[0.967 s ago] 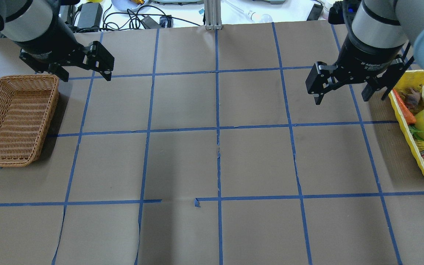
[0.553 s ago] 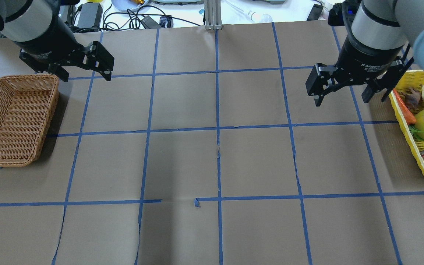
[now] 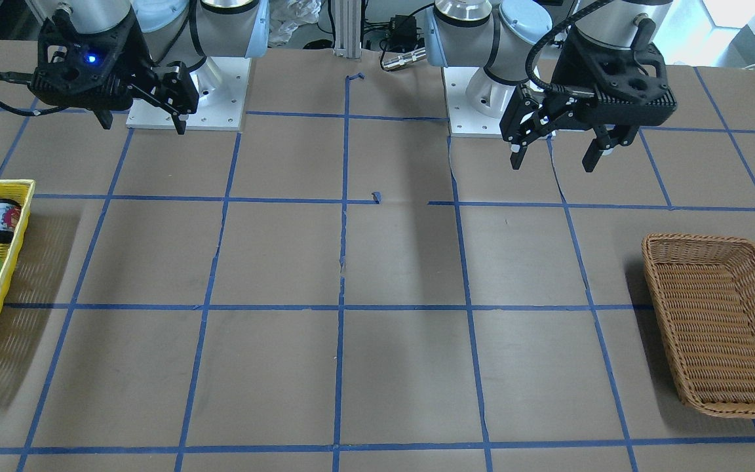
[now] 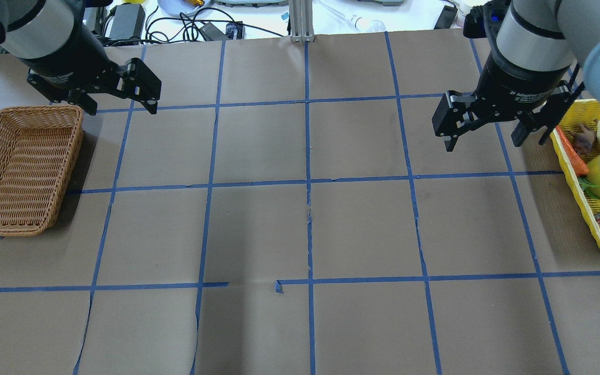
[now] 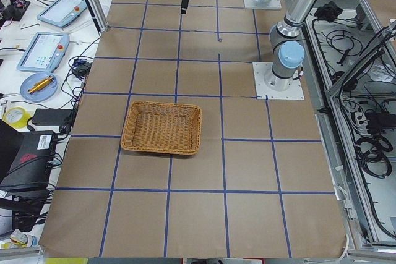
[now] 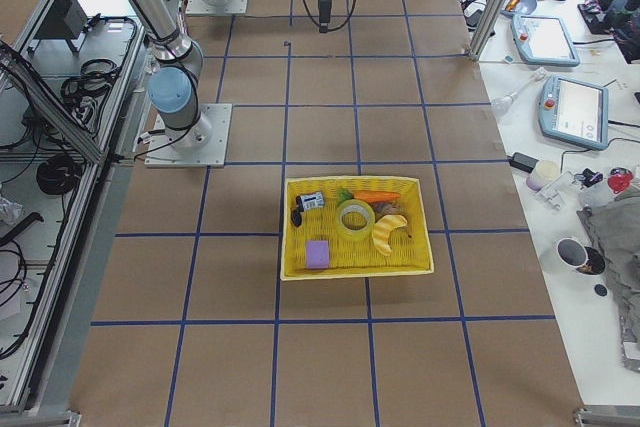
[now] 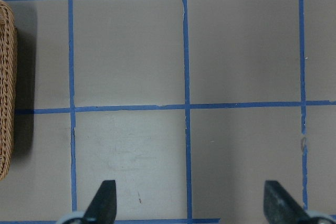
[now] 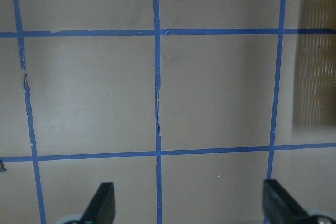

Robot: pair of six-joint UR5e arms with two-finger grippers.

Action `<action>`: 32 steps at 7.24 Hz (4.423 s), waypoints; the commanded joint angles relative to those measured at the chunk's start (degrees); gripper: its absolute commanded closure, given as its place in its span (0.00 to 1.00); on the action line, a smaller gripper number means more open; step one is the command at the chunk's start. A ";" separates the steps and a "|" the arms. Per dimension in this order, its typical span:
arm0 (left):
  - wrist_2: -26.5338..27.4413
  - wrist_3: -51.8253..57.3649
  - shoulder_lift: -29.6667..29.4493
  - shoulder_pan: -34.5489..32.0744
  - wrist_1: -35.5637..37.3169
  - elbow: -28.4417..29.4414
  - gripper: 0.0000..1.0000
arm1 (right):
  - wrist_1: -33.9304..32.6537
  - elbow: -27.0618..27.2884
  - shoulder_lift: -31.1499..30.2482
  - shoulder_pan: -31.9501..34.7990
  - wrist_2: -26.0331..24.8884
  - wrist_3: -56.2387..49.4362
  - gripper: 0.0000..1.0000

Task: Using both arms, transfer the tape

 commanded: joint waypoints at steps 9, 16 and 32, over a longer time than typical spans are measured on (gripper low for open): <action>0.00 0.04 0.09 0.00 -0.09 0.00 0.00 | 0.12 0.00 0.11 0.02 0.04 0.09 0.00; 0.00 0.04 0.09 0.00 -0.09 0.00 0.00 | -4.34 -0.08 0.64 -7.92 0.91 0.70 0.00; 0.00 0.04 0.18 0.00 -0.18 -0.09 0.00 | -35.21 0.27 36.32 -40.59 1.18 -13.09 0.66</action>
